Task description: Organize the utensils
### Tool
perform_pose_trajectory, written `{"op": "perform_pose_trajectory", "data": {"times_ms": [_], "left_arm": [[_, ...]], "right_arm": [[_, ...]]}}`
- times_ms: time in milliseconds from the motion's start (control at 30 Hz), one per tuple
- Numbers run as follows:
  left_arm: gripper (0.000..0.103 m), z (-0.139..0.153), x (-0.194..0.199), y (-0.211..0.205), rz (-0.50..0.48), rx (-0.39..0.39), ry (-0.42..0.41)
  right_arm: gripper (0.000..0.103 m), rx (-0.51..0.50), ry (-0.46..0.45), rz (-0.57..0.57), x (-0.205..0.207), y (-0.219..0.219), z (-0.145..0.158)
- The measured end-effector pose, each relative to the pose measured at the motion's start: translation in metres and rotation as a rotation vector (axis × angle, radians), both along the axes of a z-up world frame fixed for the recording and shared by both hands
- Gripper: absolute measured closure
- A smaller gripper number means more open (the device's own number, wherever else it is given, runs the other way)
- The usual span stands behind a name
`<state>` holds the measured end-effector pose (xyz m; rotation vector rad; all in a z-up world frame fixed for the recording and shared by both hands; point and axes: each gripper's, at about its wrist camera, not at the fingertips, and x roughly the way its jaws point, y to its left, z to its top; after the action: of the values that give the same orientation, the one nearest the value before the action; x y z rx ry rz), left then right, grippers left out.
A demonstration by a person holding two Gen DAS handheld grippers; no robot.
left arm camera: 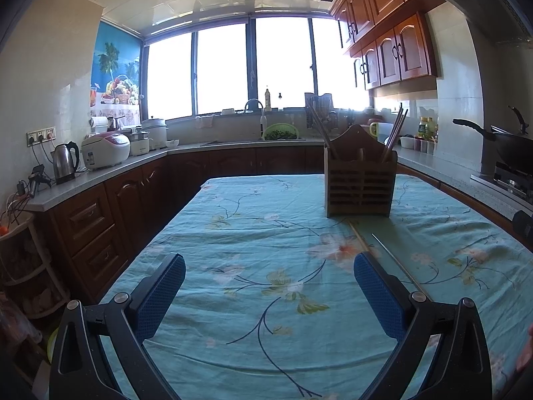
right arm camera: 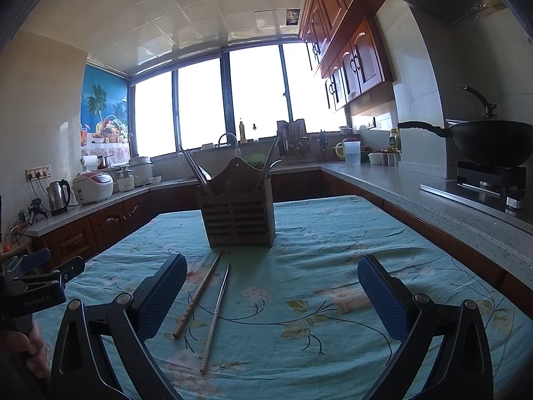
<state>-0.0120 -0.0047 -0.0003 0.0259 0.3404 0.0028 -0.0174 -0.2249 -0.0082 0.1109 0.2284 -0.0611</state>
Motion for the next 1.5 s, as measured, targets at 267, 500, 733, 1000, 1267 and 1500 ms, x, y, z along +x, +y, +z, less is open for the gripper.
{"op": "perform_pose_trajectory", "data": {"times_ms": [267,500,733,1000,1267,1500], "left_arm": [[0.001,0.0004,-0.0013,-0.002,0.001,0.003,0.002],[0.001,0.0014,-0.0028,-0.0026,-0.001,0.006,-0.003],[0.001,0.0021,-0.0035,-0.0028,0.001,0.008,-0.005],[0.001,0.002,-0.0036,-0.0031,-0.003,0.0,0.001],[0.001,0.0036,-0.0025,-0.0049,-0.005,-0.001,0.004],[0.001,0.0049,-0.0022,-0.0068,-0.008,-0.005,0.005]], "right_arm": [[0.0,-0.001,-0.002,0.0,-0.0007,0.0004,-0.0003],[0.0,-0.001,-0.007,0.002,-0.0007,0.0011,0.0013],[0.0,-0.002,-0.014,0.009,-0.0021,0.0025,0.0043],[0.0,-0.003,-0.015,0.015,-0.002,0.0017,0.0045],[0.0,-0.004,-0.019,0.02,-0.0021,0.0014,0.004],[0.0,-0.001,-0.024,0.028,-0.0005,0.0009,0.0057]]}}
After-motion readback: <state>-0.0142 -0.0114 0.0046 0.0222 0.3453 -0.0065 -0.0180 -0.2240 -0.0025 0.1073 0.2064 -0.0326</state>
